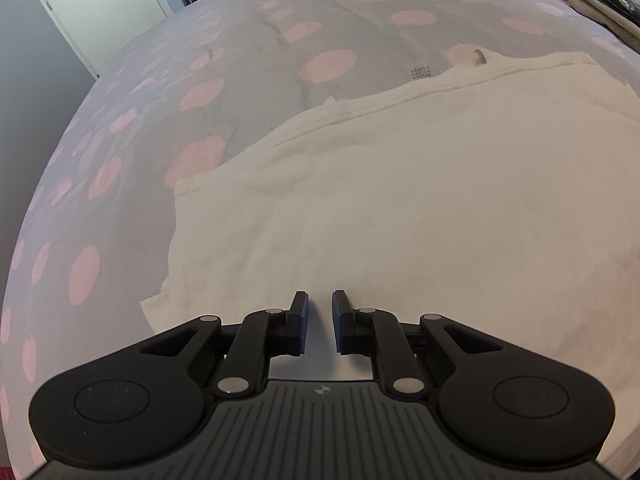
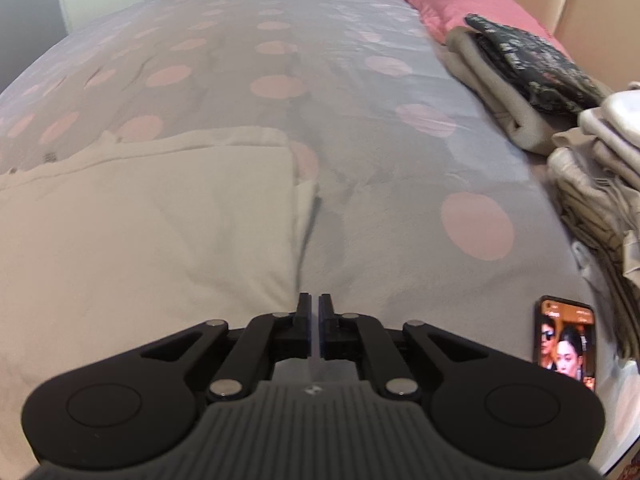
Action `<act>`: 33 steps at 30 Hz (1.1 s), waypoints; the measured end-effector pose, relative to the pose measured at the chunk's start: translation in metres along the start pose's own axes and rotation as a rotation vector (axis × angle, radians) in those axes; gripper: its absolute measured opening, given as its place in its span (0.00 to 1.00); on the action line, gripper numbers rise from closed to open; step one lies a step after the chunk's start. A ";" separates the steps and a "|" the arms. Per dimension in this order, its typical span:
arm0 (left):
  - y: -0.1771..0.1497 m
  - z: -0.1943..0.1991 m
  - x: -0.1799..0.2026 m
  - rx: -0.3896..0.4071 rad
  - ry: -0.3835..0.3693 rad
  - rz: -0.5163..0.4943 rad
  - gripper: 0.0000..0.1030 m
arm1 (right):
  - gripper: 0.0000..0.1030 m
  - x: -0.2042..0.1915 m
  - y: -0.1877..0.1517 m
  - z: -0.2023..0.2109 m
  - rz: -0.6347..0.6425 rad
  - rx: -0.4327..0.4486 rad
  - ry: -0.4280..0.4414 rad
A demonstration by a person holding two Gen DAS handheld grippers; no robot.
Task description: Fold clothes
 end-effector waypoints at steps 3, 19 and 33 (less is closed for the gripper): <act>0.004 -0.001 -0.004 -0.005 0.007 0.015 0.11 | 0.38 0.007 0.007 -0.002 -0.108 -0.008 0.082; 0.024 -0.013 -0.011 -0.030 -0.001 0.104 0.12 | 0.38 -0.013 0.032 -0.043 -0.246 -0.048 0.184; 0.022 -0.003 -0.025 -0.003 0.017 0.139 0.12 | 0.07 -0.026 0.048 -0.011 -0.275 -0.024 0.334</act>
Point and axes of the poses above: each gripper's, at about its wrist camera, not at the fingertips, and z roughly against the way its jaws point, x to its right, y to its top, the point moved 9 cm from there along -z, roughly the way its jaws point, and after that the axes turned 3 degrees about -x, right-handed, at the moved point
